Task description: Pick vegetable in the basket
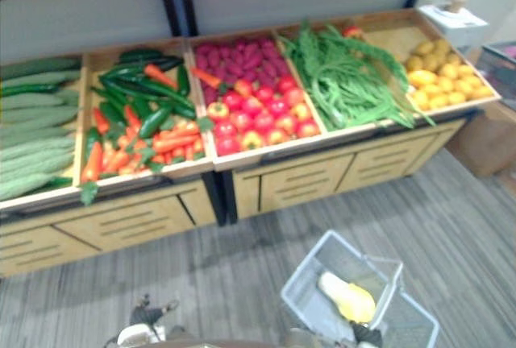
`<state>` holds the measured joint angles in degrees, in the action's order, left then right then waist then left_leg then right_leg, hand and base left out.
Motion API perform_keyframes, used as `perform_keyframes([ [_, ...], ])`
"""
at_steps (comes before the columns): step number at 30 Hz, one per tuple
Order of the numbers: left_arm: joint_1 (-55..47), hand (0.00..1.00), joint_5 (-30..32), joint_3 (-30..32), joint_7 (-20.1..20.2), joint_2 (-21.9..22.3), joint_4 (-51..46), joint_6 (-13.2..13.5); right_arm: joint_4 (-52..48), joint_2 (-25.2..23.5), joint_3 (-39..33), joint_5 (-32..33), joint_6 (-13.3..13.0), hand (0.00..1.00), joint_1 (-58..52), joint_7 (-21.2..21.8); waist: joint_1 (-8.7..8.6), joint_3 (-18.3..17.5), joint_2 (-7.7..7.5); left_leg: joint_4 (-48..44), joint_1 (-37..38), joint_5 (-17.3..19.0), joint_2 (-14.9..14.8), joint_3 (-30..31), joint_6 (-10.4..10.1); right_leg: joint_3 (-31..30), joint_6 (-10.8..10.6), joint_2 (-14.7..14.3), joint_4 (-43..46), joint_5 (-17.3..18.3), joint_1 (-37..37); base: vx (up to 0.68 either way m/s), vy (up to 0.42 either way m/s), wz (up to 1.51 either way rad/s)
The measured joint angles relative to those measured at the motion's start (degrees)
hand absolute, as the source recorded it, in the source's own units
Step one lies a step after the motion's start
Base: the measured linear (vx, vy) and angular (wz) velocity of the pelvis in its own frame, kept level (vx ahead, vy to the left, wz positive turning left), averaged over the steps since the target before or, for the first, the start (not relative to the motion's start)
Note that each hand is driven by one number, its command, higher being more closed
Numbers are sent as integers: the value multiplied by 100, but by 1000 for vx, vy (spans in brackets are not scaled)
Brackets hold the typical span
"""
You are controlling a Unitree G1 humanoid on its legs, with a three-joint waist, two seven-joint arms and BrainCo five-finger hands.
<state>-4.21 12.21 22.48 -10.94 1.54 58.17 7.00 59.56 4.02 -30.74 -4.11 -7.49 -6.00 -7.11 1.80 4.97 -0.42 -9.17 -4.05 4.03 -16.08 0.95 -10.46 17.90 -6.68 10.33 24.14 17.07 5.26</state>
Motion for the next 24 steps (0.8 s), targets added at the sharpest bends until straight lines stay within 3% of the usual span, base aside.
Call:
perform_keyframes([
  [5, 8, 0, -91, -97, 5, -48, -124, 3, 218, -76, -151, -29, 0, 100, -4, 0, -11, 76, -114, -714, -522, -186, 43, -390, 190, 620, 5, 116, -256, -4, -647, 111, -51, 87],
  [6, 4, 0, -95, -161, 5, -73, -123, 3, 226, -96, -243, -29, 0, 100, -15, 1, -14, 79, -140, -625, -525, -267, 55, -546, 187, 668, 6, 162, -311, -5, -692, 52, 44, 88],
  [7, 6, 0, -94, -243, 6, -111, -123, 3, 226, -133, -373, -29, 0, 100, -24, 1, -23, 78, -173, -373, -515, -405, 61, -867, 312, 769, 5, 222, -377, -6, -722, 50, 66, 79],
  [9, 35, 0, -93, -296, -1, -125, -120, 3, 225, -191, -502, -24, 4, 100, -24, -11, -23, 95, -192, 14, -497, -655, 118, -1388, 280, 875, -36, 243, -625, -34, -752, 56, 47, 59],
  [13, 46, 0, -74, -377, -25, -192, -48, 12, 295, -185, -483, -25, 9, 100, 57, -1, -17, 110, -104, 567, -303, -868, 116, -1653, 249, 753, -83, 11, -1339, -496, -863, 28, 49, -13],
  [17, 65, 0, -71, -529, -20, -357, 77, 31, 459, -180, -475, -27, 12, 100, 191, -6, -91, 158, -183, 899, -58, -867, 266, -1895, 247, 498, -162, 72, -1529, -694, -823, 2, 90, -32],
  [21, 62, 0, -31, -787, -8, -716, 223, 8, 447, -150, -463, -25, 3, 100, 294, -19, -169, 227, -281, 1114, 37, -654, 496, -2116, 298, 119, -177, 442, -574, -703, -228, -36, 146, -25],
  [24, -86, 0, -8, -878, -6, -969, 344, -50, 447, -111, -465, -22, 42, 100, 351, -68, -170, 275, -330, 1163, 262, -564, 574, -2262, 338, -175, 137, 645, 482, -1005, 259, -22, 116, -18],
])
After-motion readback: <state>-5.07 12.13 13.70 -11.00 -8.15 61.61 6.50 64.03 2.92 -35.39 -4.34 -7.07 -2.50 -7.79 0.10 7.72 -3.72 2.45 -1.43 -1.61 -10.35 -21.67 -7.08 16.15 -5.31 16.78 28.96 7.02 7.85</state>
